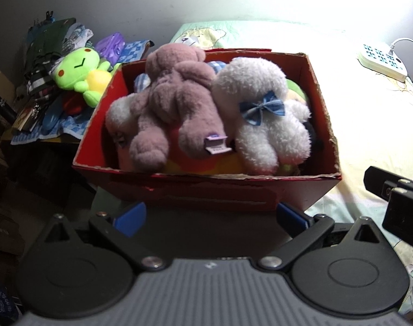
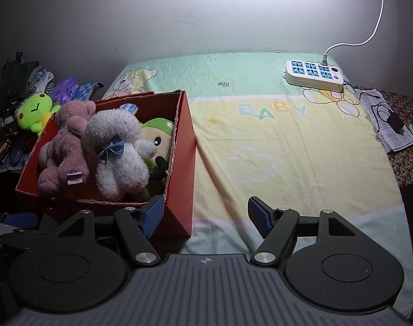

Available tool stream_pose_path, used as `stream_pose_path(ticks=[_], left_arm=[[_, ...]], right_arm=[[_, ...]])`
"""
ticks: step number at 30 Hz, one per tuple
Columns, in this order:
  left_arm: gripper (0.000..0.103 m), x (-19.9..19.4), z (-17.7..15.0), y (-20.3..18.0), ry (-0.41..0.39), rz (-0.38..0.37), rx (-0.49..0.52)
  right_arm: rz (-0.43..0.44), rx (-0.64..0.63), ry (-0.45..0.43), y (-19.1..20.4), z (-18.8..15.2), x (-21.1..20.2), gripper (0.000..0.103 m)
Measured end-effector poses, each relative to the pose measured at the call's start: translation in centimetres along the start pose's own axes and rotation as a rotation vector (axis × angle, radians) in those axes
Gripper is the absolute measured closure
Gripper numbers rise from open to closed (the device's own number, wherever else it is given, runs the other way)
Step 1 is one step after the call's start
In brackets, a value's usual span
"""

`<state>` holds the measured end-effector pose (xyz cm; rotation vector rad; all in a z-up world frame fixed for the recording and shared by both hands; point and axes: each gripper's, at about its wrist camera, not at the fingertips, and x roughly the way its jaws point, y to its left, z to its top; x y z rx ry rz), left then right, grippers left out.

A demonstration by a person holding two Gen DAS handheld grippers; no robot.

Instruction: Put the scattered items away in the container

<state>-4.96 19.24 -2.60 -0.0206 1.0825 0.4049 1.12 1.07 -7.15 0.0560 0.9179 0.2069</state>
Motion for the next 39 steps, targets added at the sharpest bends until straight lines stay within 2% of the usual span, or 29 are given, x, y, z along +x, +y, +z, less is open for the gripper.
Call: stream_pose_path(ticks=[10, 21, 27, 39], left_arm=[[0.001, 0.4, -0.6, 3.5, 0.035, 0.013, 0.032], [0.001, 2.2, -0.6, 7.8, 0.075, -0.03, 0.057], [0.001, 2.7, -0.1, 9.6, 0.047, -0.042, 0.06], [0.001, 2.8, 2.8, 11.7, -0.016, -0.068, 0.079]], right_arm=[[0.016, -0.011, 0.041, 3.4, -0.5, 0.1, 0.032], [0.011, -0.032, 0.056, 8.6, -0.9, 0.5, 0.031], [0.003, 0.025, 0.029, 9.7, -0.4, 0.5, 0.031], [-0.032, 0.015, -0.041, 12.3, 1.8, 0.4, 0.031]])
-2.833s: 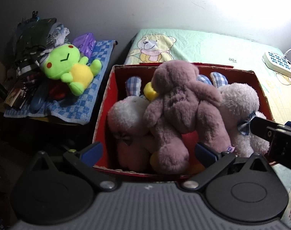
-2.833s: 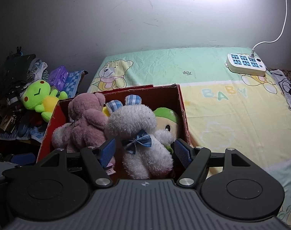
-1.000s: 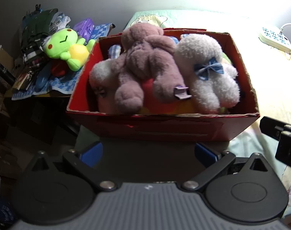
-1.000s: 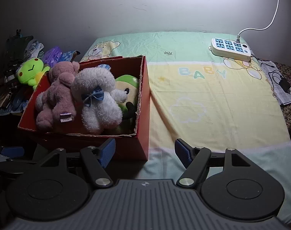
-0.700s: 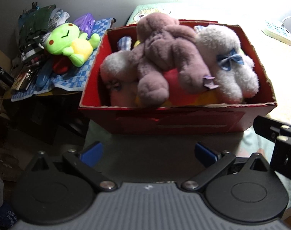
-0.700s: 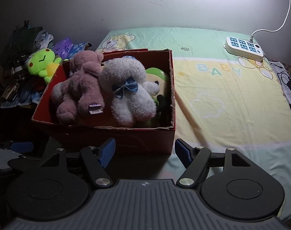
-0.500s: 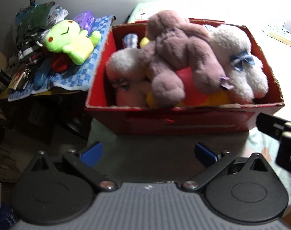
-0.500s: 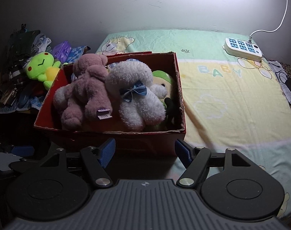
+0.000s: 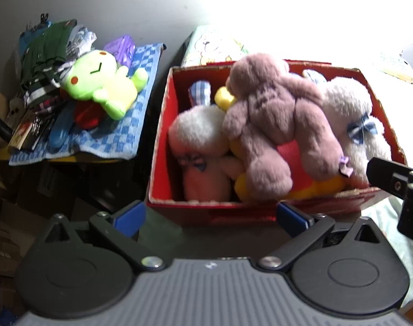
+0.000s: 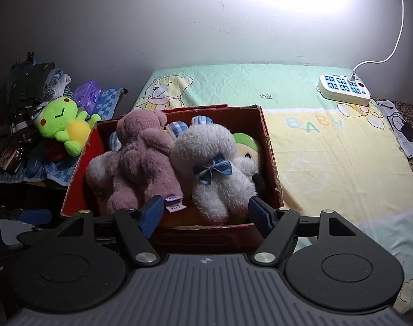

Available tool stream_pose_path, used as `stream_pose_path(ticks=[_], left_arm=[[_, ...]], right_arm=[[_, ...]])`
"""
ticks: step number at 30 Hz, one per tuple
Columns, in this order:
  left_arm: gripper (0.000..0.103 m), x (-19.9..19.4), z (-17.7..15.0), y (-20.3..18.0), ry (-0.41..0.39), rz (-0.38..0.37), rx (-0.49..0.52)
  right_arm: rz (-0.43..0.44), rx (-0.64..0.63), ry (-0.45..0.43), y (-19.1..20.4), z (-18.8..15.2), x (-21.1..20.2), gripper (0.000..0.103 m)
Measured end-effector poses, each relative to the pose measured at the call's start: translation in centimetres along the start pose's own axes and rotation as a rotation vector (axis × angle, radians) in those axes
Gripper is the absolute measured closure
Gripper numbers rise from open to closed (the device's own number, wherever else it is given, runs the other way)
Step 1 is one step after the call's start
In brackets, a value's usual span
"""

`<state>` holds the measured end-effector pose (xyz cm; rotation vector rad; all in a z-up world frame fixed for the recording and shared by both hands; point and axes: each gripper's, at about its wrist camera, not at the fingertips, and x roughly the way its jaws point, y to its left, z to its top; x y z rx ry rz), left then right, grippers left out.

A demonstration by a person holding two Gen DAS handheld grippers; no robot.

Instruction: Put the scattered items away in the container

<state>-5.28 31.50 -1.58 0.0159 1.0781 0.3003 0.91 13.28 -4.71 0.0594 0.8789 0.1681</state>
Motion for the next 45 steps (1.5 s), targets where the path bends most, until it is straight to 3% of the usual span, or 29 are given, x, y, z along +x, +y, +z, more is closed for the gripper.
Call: stream_pose_path(ticks=[11, 22, 26, 45], left_arm=[[0.0, 0.9, 2.6, 0.8, 0.018, -0.073, -0.018], [0.001, 1.8, 5.5, 0.4, 0.015, -0.016, -0.043], [0.001, 2.6, 6.0, 0.2, 0.04, -0.053, -0.057], [0.0, 4.4, 7.3, -1.0, 0.026, -0.063, -0.012]], right_arm=[[-0.036, 0.018, -0.016, 0.1, 2.3, 1.4, 0.03], [-0.05, 0.03, -0.002, -1.0, 4.6, 3.2, 0.03], [-0.038, 0.041, 0.015, -1.6, 4.8, 3.9, 0.03], [-0.005, 0.066, 0.018, -2.0, 5.3, 6.0, 0.031]])
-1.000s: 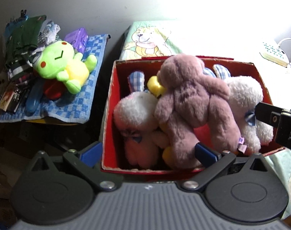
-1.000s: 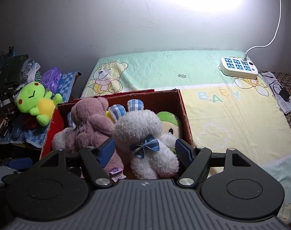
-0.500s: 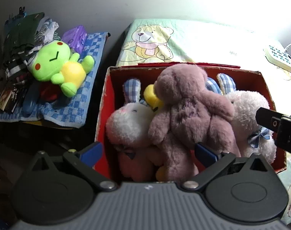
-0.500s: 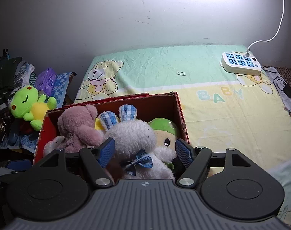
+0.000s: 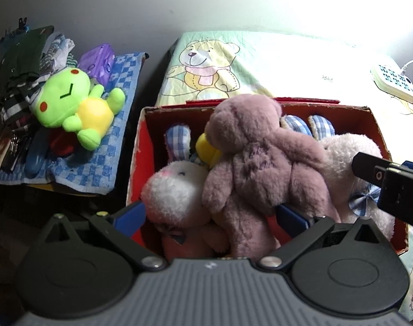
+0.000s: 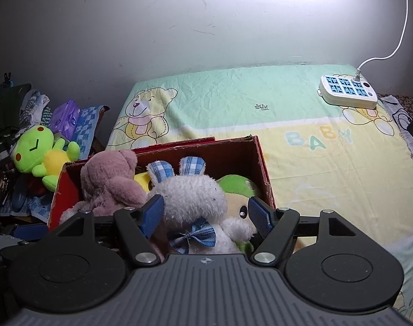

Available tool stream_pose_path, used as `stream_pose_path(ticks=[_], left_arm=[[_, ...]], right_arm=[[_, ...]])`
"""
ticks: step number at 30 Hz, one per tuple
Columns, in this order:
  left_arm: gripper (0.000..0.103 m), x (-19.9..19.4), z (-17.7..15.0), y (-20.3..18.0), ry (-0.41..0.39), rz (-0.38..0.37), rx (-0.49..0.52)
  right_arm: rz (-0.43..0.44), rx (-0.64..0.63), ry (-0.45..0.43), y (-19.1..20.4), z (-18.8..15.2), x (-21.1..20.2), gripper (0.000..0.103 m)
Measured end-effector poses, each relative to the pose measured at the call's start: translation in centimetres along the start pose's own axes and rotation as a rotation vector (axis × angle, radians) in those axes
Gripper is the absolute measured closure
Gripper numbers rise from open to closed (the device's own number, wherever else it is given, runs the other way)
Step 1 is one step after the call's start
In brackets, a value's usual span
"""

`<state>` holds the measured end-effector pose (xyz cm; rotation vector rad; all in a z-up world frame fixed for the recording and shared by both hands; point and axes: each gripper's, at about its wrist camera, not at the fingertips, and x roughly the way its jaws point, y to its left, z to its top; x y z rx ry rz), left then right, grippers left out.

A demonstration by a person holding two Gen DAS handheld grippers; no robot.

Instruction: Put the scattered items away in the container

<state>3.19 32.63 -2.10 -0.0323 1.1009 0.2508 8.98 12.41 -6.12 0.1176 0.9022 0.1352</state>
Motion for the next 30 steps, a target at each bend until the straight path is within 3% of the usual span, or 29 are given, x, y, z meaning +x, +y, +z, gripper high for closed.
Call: stream_pose_path(ticks=[13, 30], left_arm=[[0.001, 1.0, -0.8, -0.3, 0.015, 0.037, 0.029], [0.001, 0.1, -1.3, -0.4, -0.006, 0.036, 0.02]], right_arm=[[0.025, 0.025, 0.018, -0.6, -0.1, 0.4, 0.031], [-0.016, -0.024, -0.001, 0.2, -0.4, -0.7, 0.031]])
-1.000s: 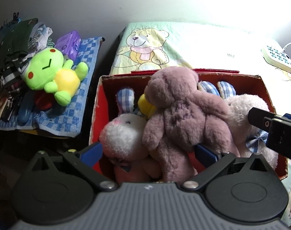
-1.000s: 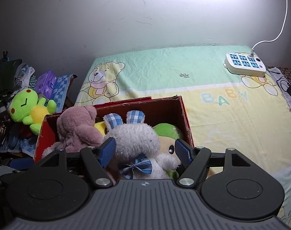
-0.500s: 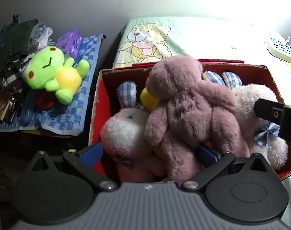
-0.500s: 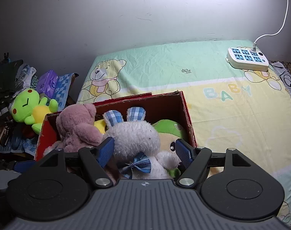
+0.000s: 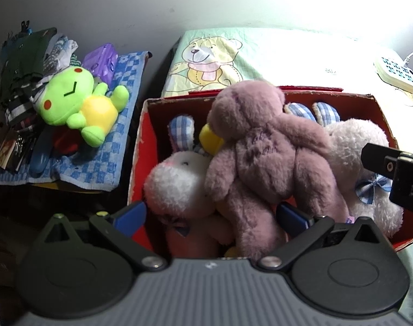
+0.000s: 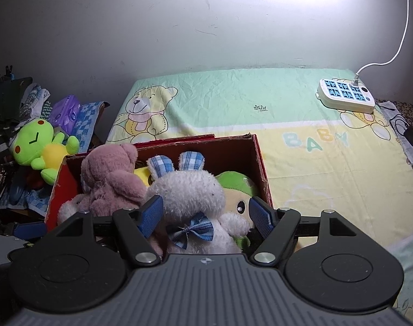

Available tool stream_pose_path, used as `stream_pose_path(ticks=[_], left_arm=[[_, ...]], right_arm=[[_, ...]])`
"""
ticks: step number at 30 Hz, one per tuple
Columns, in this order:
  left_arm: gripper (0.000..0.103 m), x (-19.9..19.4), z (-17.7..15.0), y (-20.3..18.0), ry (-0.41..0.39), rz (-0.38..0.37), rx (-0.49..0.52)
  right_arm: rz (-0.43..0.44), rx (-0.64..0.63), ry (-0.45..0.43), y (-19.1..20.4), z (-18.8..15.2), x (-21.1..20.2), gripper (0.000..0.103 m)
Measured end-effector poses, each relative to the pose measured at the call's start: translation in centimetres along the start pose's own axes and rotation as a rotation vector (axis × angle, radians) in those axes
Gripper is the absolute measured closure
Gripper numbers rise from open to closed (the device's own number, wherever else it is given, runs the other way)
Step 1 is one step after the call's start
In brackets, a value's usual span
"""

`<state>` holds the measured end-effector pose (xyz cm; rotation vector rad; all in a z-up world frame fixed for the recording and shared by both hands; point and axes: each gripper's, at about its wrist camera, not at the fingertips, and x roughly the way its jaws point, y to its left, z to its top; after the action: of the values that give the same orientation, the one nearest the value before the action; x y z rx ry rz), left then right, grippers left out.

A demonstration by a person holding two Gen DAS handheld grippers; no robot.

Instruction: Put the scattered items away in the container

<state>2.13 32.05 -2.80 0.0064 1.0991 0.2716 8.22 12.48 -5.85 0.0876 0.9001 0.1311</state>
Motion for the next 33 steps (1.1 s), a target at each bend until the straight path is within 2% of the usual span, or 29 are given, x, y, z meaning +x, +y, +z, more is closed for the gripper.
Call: stream_pose_path(ticks=[21, 33], left_arm=[[0.001, -1.4, -1.3, -0.2, -0.008, -0.005, -0.01], [0.001, -1.8, -2.1, 0.0, -0.02, -0.008, -0.018]], right_arm=[[-0.014, -0.022, 0.006, 0.7, -0.6, -1.4, 0.03], [-0.032, 0.013, 0.009, 0.0, -1.5, -1.9, 0.03]])
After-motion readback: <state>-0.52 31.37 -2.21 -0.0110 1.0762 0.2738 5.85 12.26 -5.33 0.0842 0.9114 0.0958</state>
